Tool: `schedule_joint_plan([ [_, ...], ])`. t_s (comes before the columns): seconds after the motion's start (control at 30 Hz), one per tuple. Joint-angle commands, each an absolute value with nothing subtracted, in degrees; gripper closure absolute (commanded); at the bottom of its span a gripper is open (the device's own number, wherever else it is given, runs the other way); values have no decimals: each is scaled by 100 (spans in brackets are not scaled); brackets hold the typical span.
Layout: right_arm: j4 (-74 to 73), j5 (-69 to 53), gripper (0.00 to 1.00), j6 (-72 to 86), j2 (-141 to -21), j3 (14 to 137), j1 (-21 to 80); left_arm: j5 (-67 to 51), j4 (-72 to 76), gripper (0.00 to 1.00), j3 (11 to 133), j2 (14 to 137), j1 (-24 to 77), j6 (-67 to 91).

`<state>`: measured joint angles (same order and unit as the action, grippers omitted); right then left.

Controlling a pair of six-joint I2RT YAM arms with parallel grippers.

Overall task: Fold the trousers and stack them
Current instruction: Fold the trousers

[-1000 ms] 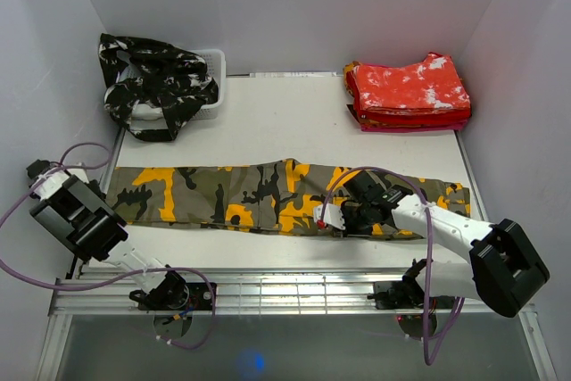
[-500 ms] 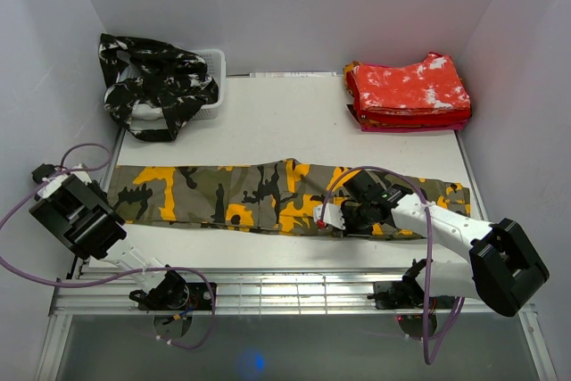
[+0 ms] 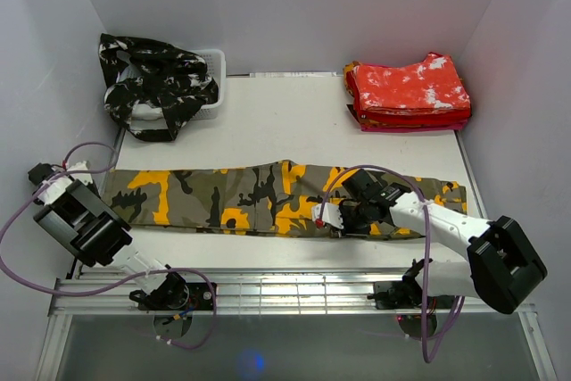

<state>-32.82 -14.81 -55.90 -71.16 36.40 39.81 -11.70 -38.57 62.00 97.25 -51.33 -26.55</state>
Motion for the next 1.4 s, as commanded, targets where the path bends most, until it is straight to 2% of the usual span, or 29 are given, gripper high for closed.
schedule_joint_plan([
  [0.0, -3858, -1432, 92, -5476, -7426, 3805, 3946, -431, -3270, 100, 5970, 9159, -5344, -3803],
  [0.1, -3928, -1573, 92, -5467, -7672, 3945, 3990, -325, -3199, 100, 5714, 8992, -5344, -4208],
  [0.13, -3929, -1599, 92, -5423, -7734, 3990, 4025, -430, -3269, 93, 5722, 8948, -5344, -4227],
  [0.2, -3894, -1705, 92, -5362, -7926, 4095, 4139, -911, -3610, 61, 5888, 8729, -5352, -4324],
  [0.23, -3876, -1740, 92, -5283, -7989, 4209, 4201, -1662, -4091, 12, 6158, 8588, -5353, -4394],
  [0.27, -3867, -1766, 92, -5239, -8041, 4271, 4314, -2035, -4287, 2, 6283, 8230, -5309, -4438],
  [0.37, -3745, -1924, 92, -5028, -8182, 4500, 4464, -2970, -4886, 2, 6609, 7501, -4741, -4527],
  [0.43, -3674, -1995, 92, -4905, -8235, 4605, 4561, -3032, -5053, 2, 6627, 7208, -4151, -4360],
  [0.5, -3630, -2100, 92, -4677, -8323, 4816, 4710, -2988, -5045, 2, 6487, 6910, -3123, -3843],
  [0.57, -3508, -2170, 92, -4431, -8419, 5000, 4842, -3023, -5036, 3, 6259, 6873, -2203, -3204],
  [0.63, -3446, -2293, 91, -4281, -8674, 5158, 4895, -3076, -4931, 6, 6083, 7022, -1699, -2797],
  [0.7, -3358, -2347, 79, -4054, -8911, 5421, 4913, -3207, -4695, 15, 5854, 7162, -1100, -2280],
  [0.73, -3349, -2347, 65, -3982, -8956, 5527, 4887, -3243, -4589, 17, 5775, 7250, -933, -2128],
  [0.77, -3323, -2338, 59, -3929, -8939, 5607, 4869, -3191, -4440, 19, 5679, 7277, -531, -1988],
  [0.8, -3287, -2303, 53, -3798, -8756, 5712, 4834, -3008, -4169, 24, 5504, 7303, -310, -1708],
  [0.83, -3270, -2259, 42, -3719, -8615, 5739, 4747, -2928, -4079, 27, 5432, 7373, 180, -1618],
  [0.9, -3296, -2250, 30, -3525, -8046, 5827, 4597, -2769, -3799, 32, 5231, 7444, 508, -1355],
  [0.93, -3313, -2250, 20, -3350, -7825, 5845, 4423, -2638, -3701, 33, 5142, 7549, 745, -1301],
  [1.0, -3514, -2206, 14, -3183, -7263, 5923, 4167, -2488, -3465, 35, 4975, 7690, 922, -1257],
  [1.1, -3997, -2232, 13, -2988, -6795, 6152, 3229, -2041, -3270, 45, 4702, 8093, 1133, -1230],
  [1.2, -4665, -2276, 18, -3093, -6636, 6144, 1867, -1601, -3225, 52, 4772, 8560, 1143, -1178],
  [1.27, -5193, -2399, 21, -3338, -6697, 6091, 716, -1337, -3269, 58, 4807, 8814, 1134, -1125],
  [1.37, -5721, -2513, 22, -3838, -6924, 6108, -884, -1082, -3366, 62, 4790, 8956, 1143, -1107],
])
